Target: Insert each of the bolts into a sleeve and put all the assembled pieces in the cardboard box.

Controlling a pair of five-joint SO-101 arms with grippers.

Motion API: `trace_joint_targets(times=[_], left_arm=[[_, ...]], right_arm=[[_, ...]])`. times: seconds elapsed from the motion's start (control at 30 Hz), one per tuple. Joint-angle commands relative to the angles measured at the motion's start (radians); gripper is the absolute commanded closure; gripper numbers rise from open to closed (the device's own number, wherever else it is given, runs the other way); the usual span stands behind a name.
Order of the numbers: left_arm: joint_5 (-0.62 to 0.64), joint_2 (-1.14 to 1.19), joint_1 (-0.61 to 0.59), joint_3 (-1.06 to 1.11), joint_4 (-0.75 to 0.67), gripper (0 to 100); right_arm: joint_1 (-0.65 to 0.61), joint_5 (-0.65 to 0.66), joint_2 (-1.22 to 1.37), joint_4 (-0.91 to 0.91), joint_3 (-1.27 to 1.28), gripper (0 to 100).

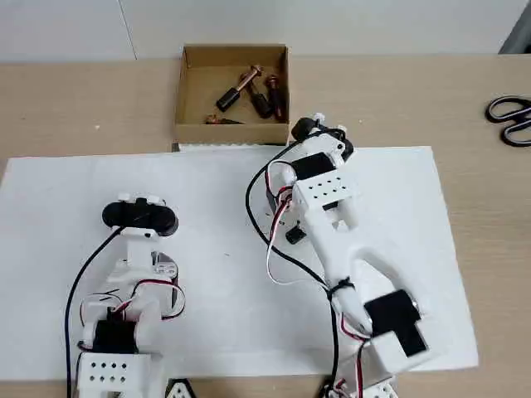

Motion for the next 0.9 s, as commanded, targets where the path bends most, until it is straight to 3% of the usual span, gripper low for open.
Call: trace_joint_targets(times=[0.0, 0.3, 0.57, 0.87], left_arm=[[0.000, -0.006, -0.006, -0.005, -0.018, 99], [0.000, -0.006, -0.006, -0.005, -0.018, 99], [0.000, -0.006, -0.006, -0.005, -0.018, 99], [0.000, -0.006, -0.006, -0.005, -0.018, 99]], right_arm=[[-0.005, 0.011, 0.036, -0.039, -0.044, 69.3], [-0.007, 0.011, 0.110, -0.076, -0.046, 70.5], [-0.001, 0.011, 0.116, -0.077, -0.046, 95.1], [-0.001, 0.011, 0.110, -0.077, -0.046, 98.9]])
